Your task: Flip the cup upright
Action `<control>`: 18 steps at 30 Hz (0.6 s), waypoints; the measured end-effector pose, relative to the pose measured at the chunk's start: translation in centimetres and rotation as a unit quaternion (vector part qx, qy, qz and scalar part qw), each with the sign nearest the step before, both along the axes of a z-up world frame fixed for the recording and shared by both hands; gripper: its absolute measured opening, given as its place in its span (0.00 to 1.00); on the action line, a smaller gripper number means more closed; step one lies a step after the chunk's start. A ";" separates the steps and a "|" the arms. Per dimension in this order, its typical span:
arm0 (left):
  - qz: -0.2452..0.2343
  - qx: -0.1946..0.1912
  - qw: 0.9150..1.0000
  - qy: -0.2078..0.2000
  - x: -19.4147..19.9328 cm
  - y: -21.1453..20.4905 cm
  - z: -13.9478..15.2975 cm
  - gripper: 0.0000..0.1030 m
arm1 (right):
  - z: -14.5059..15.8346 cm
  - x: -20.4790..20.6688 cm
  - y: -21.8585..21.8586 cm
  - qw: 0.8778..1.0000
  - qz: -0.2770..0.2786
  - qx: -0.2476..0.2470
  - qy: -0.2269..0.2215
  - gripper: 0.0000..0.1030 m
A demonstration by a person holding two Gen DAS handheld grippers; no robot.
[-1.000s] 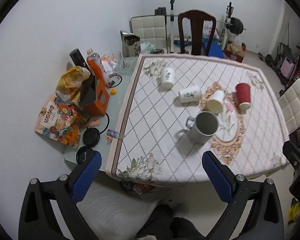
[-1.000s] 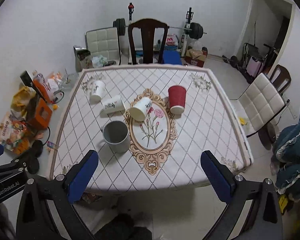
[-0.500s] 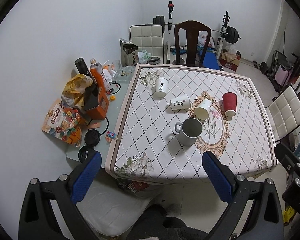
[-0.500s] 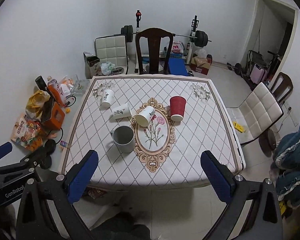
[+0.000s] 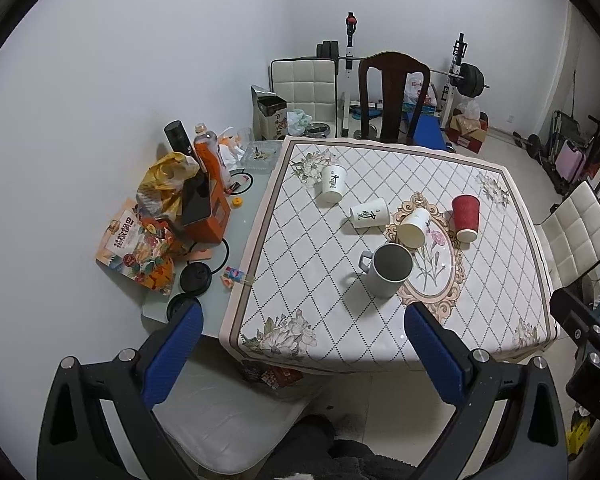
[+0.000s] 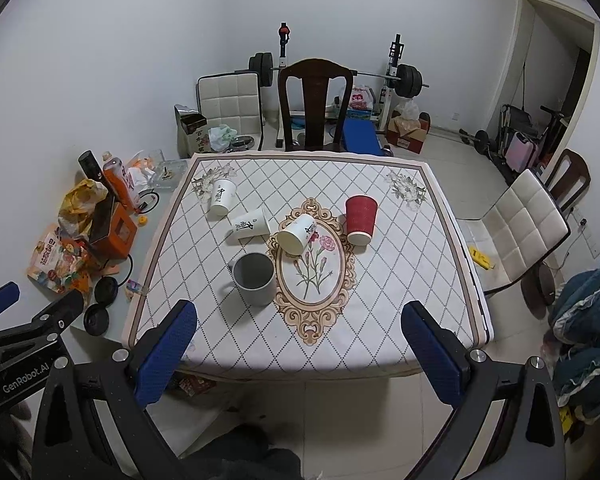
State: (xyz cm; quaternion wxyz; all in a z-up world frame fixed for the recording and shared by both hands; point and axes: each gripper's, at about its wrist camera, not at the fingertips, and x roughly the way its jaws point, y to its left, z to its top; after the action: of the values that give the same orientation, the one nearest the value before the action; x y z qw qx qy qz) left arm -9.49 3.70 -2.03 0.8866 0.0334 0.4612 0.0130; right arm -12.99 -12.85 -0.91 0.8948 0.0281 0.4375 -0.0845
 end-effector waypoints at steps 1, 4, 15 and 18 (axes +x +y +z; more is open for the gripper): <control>-0.001 0.001 1.000 0.000 -0.1 0.0 0.0 1.00 | 0.0 0.0 0.0 1.000 0.000 0.001 0.001 1.00; -0.001 0.004 1.000 -0.005 -0.2 0.1 0.1 1.00 | -0.1 0.1 0.1 1.000 0.002 0.002 0.003 1.00; -0.006 0.001 1.000 -0.003 -0.5 0.1 0.4 1.00 | -0.7 0.1 0.3 1.000 0.007 0.004 0.007 1.00; -0.008 0.000 1.000 -0.002 -0.5 -0.1 0.5 1.00 | -0.7 0.1 0.3 1.000 0.007 0.005 0.007 1.00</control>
State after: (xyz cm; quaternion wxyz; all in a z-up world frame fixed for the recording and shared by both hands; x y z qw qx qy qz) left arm -10.02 3.60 -1.51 0.8876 0.0375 0.4590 0.0060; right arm -12.84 -12.56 -1.61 0.8920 0.0289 0.4448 -0.0757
